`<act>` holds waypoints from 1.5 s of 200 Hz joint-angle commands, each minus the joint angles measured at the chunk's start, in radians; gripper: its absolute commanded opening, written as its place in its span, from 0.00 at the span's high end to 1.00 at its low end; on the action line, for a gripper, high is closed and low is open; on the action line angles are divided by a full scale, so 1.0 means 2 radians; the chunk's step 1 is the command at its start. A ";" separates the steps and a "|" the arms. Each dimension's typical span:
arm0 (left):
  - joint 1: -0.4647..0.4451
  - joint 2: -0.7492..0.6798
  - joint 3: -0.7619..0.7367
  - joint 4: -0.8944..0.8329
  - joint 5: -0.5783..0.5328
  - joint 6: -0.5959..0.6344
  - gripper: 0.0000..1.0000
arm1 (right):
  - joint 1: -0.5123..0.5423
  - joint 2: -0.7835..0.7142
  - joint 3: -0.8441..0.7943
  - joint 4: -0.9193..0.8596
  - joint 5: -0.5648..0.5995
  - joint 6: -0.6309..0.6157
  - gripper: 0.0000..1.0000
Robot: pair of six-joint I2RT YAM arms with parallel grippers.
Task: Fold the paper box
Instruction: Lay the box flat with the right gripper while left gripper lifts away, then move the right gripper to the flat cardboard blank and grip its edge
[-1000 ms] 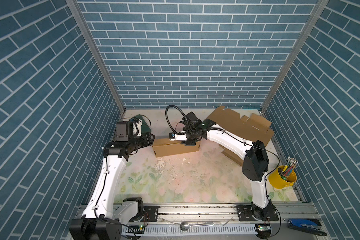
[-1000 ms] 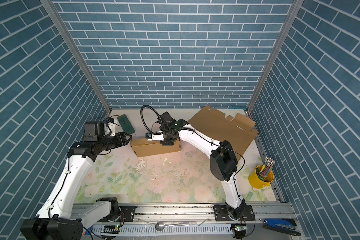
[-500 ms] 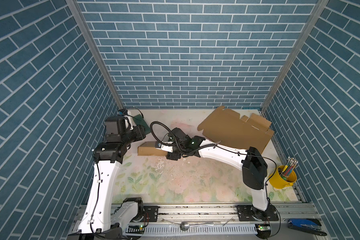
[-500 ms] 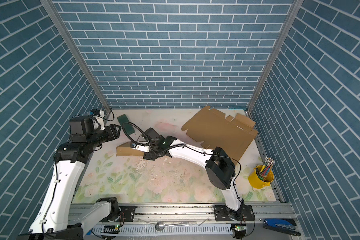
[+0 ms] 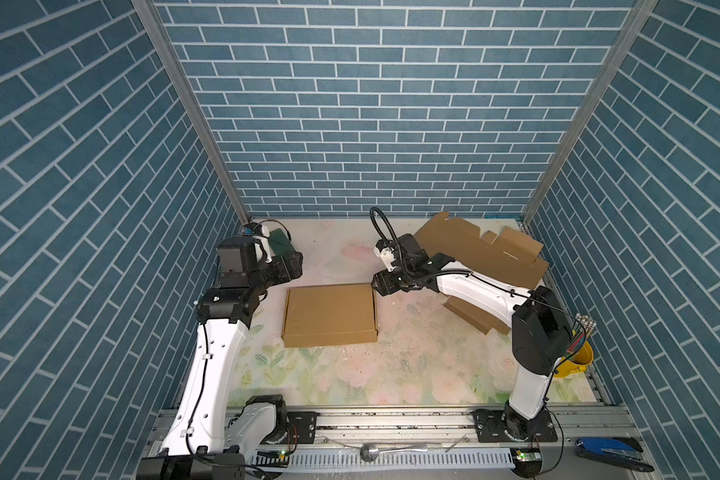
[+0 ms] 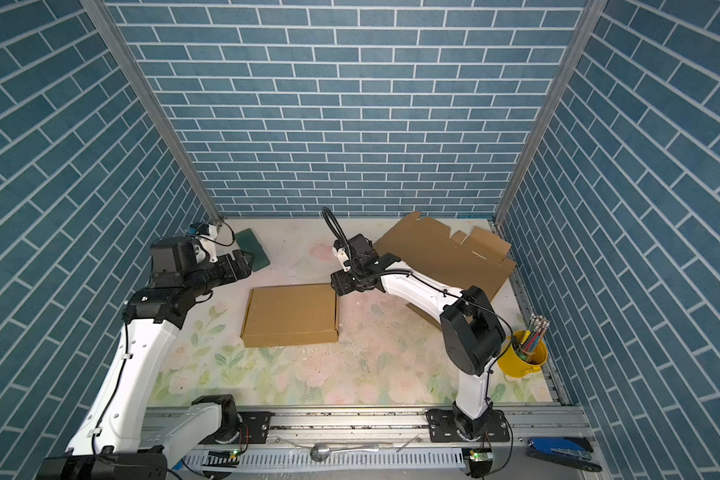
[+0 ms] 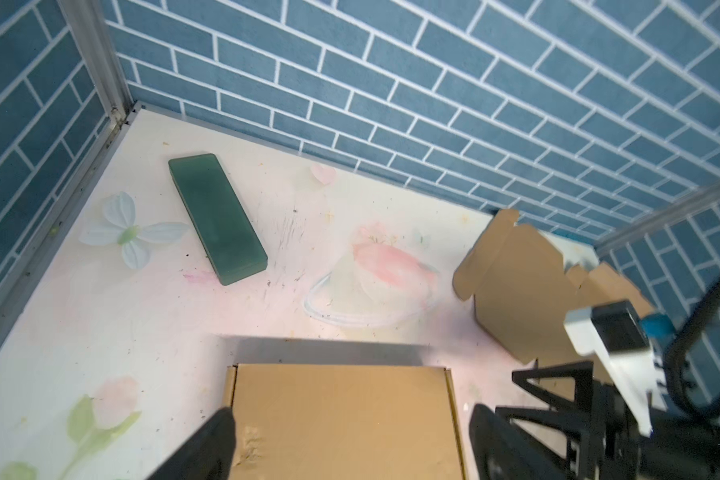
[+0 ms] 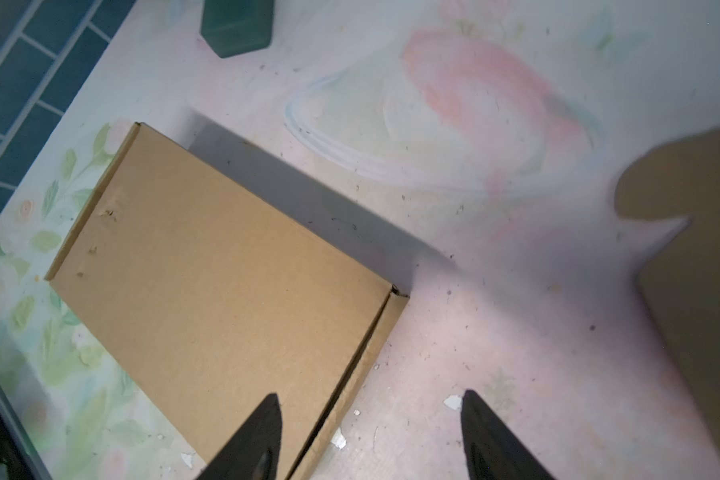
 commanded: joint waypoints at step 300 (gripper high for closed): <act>-0.196 0.347 0.156 0.029 -0.090 0.049 0.00 | -0.070 0.114 0.089 -0.152 0.324 -0.196 0.29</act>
